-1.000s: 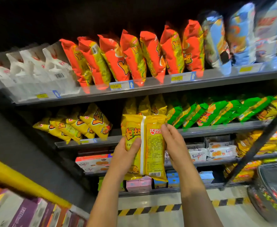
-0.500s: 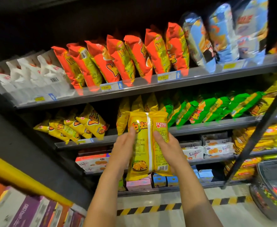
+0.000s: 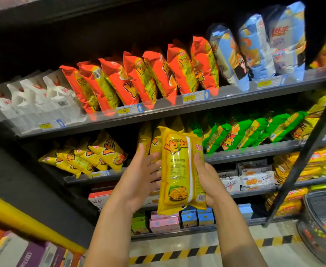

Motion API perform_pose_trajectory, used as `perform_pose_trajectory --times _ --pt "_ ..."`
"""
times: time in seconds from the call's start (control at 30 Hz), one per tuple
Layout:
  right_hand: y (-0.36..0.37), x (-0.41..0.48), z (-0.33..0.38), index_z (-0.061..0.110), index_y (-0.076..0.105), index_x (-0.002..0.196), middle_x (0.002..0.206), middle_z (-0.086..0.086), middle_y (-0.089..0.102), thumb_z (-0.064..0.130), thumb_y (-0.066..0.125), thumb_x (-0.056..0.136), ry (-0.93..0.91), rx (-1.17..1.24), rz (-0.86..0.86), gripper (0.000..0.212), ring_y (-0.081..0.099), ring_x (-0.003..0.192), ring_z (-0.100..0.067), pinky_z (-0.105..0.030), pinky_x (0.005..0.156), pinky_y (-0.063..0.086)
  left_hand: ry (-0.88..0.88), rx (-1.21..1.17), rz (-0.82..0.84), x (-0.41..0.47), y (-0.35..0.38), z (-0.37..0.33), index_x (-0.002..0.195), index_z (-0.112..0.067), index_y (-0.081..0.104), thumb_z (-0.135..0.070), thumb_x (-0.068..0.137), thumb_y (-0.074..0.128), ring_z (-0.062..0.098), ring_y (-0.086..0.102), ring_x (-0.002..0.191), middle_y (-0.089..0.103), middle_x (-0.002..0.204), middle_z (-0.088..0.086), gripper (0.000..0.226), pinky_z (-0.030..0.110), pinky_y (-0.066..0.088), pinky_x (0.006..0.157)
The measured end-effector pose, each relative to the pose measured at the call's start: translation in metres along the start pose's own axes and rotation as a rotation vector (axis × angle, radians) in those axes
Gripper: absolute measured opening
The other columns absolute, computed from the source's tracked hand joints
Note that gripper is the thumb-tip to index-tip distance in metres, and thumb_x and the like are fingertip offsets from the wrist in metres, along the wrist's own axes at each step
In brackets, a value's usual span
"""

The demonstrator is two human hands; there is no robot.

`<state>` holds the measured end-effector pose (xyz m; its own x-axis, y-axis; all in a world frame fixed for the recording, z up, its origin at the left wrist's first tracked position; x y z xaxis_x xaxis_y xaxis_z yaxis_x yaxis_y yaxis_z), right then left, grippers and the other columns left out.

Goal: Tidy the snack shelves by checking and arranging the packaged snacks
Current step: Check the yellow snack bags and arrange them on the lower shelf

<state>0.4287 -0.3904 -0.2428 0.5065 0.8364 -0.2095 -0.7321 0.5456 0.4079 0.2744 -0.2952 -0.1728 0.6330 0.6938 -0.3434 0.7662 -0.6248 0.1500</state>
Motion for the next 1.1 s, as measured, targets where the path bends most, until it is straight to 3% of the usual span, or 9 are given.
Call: perform_pose_trajectory --times 0.13,0.23,0.3,0.43,0.53,0.7,0.8,0.97,1.1 --pt "0.016 -0.002 0.011 0.02 0.069 0.13 0.116 -0.004 0.08 0.06 0.058 0.09 -0.071 -0.144 0.027 0.057 0.076 0.109 -0.024 -0.055 0.104 0.056 0.017 0.132 0.044 -0.006 0.016 0.003 0.145 -0.041 0.059 -0.084 0.093 0.039 0.019 0.065 0.13 0.069 0.14 -0.007 0.071 0.052 0.045 0.115" --pt "0.029 -0.006 0.016 0.03 0.065 0.135 0.121 0.001 0.078 0.068 0.057 0.092 -0.074 -0.189 0.071 0.058 0.074 0.114 -0.02 -0.053 0.106 0.055 0.087 0.345 -0.123 0.0 0.016 0.009 0.153 -0.048 0.044 -0.098 0.082 0.037 0.018 0.048 0.144 0.052 0.156 -0.015 0.087 0.049 0.037 0.118" --pt "0.032 -0.006 0.017 0.039 0.065 0.136 0.126 0.005 0.076 0.087 0.052 0.085 -0.031 -0.223 0.094 0.071 0.072 0.119 -0.019 -0.053 0.109 0.052 0.101 0.386 -0.256 0.004 0.007 0.013 0.152 -0.045 0.045 -0.102 0.076 0.032 0.021 0.051 0.14 0.055 0.151 -0.012 0.096 0.054 0.039 0.117" --pt "0.024 -0.008 0.021 0.037 0.065 0.136 0.13 0.0 0.075 0.102 0.038 0.072 0.023 -0.215 0.094 0.095 0.07 0.122 -0.021 -0.054 0.109 0.052 0.05 0.216 -0.26 -0.001 -0.002 0.021 0.131 -0.046 0.068 -0.098 0.079 0.039 0.021 0.071 0.118 0.076 0.126 -0.008 0.079 0.053 0.052 0.107" --pt "0.021 -0.013 0.03 0.027 0.062 0.131 0.121 -0.01 0.077 0.088 0.029 0.082 0.013 -0.136 0.11 0.085 0.074 0.112 -0.035 -0.059 0.099 0.057 0.008 0.042 -0.22 -0.007 -0.004 0.024 0.112 -0.033 0.08 -0.079 0.093 0.045 0.028 0.077 0.107 0.081 0.112 0.006 0.061 0.054 0.056 0.104" --pt "0.019 -0.024 0.04 0.026 0.063 0.128 0.111 -0.015 0.079 0.082 0.022 0.084 -0.039 -0.122 0.148 0.081 0.076 0.09 -0.035 -0.051 0.081 0.062 0.032 -0.072 -0.186 -0.013 -0.002 0.025 0.12 -0.024 0.076 -0.074 0.093 0.049 0.033 0.076 0.11 0.079 0.116 0.014 0.063 0.06 0.052 0.107" --pt "0.018 -0.029 0.041 0.032 0.064 0.125 0.111 -0.01 0.08 0.084 0.024 0.081 -0.048 -0.196 0.157 0.078 0.077 0.095 -0.031 -0.047 0.083 0.062 0.051 0.008 -0.196 -0.015 0.0 0.023 0.116 -0.029 0.077 -0.077 0.091 0.048 0.03 0.077 0.108 0.08 0.113 0.01 0.062 0.058 0.054 0.106" --pt "0.021 -0.038 0.038 0.034 0.065 0.13 0.119 0.009 0.078 0.079 0.05 0.082 -0.089 -0.418 0.244 0.067 0.074 0.11 -0.011 -0.045 0.102 0.057 0.166 0.277 -0.218 -0.017 0.005 0.02 0.127 -0.045 0.067 -0.094 0.082 0.045 0.016 0.073 0.114 0.077 0.118 -0.012 0.071 0.052 0.054 0.105" --pt "0.017 -0.039 0.031 0.028 0.06 0.135 0.124 0.008 0.076 0.048 0.077 0.084 -0.14 -0.404 0.207 0.057 0.073 0.113 -0.012 -0.049 0.103 0.058 0.25 0.347 -0.229 -0.023 0.009 0.016 0.119 -0.046 0.059 -0.08 0.083 0.049 0.01 0.071 0.111 0.074 0.114 -0.016 0.05 0.051 0.055 0.103"
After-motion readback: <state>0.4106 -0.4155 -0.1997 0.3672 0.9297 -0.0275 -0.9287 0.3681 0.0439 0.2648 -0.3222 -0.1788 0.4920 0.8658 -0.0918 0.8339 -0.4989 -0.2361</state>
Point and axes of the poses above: each hand's wrist, its own x-axis towards the middle knuckle, its own y-axis out of the palm, z = x × y, the point moved 4 cm from there along x, towards the middle knuckle
